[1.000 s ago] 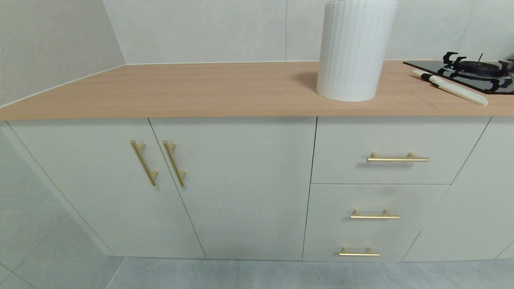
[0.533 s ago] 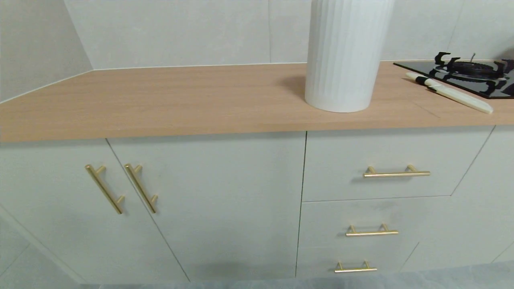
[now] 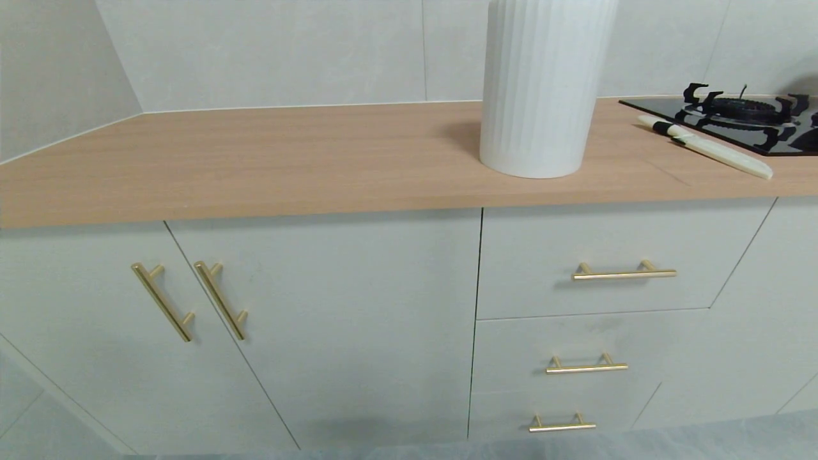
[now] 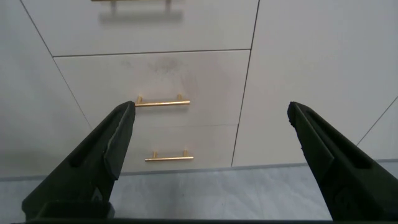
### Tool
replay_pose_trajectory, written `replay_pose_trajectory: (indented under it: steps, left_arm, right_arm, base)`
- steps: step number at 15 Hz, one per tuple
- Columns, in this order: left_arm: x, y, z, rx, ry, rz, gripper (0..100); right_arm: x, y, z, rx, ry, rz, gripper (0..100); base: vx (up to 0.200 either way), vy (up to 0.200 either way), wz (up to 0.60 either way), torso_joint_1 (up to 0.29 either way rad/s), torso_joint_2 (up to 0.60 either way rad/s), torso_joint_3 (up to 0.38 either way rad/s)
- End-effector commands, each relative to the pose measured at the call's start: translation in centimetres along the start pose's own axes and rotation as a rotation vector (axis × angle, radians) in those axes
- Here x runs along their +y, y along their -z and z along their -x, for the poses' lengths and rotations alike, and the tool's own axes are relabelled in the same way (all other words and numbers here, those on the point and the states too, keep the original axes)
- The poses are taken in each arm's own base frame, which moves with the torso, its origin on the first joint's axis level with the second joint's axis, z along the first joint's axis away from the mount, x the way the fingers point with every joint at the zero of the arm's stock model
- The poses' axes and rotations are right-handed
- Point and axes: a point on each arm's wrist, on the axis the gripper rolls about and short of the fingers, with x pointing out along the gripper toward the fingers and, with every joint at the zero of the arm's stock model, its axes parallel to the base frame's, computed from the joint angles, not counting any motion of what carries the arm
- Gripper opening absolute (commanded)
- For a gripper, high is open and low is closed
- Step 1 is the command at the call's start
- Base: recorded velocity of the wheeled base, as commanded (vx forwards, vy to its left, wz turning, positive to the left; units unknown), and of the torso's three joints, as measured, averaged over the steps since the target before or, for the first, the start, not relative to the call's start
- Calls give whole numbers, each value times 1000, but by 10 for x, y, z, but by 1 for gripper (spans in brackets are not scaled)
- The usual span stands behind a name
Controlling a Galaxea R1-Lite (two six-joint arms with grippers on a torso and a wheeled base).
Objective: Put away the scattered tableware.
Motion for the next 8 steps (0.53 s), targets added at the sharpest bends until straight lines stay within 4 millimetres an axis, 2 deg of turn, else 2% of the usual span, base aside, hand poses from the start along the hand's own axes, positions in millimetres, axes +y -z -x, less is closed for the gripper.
replay_pose_trajectory:
  steps: [1,2,8]
  left_arm:
    - [0,0,0,0,1,0,100]
    - [0,0,0,0,-1,0,100]
    - [0,0,0,0,-1,0,100]
  right_arm:
    - [0,0,0,1,0,0,100]
    - [0,0,0,0,0,0,100]
    - [0,0,0,0,0,0,100]
  base:
    - [0,0,0,0,0,0]
    - [0,0,0,0,0,0]
    - [200,0,0,5,2,1]
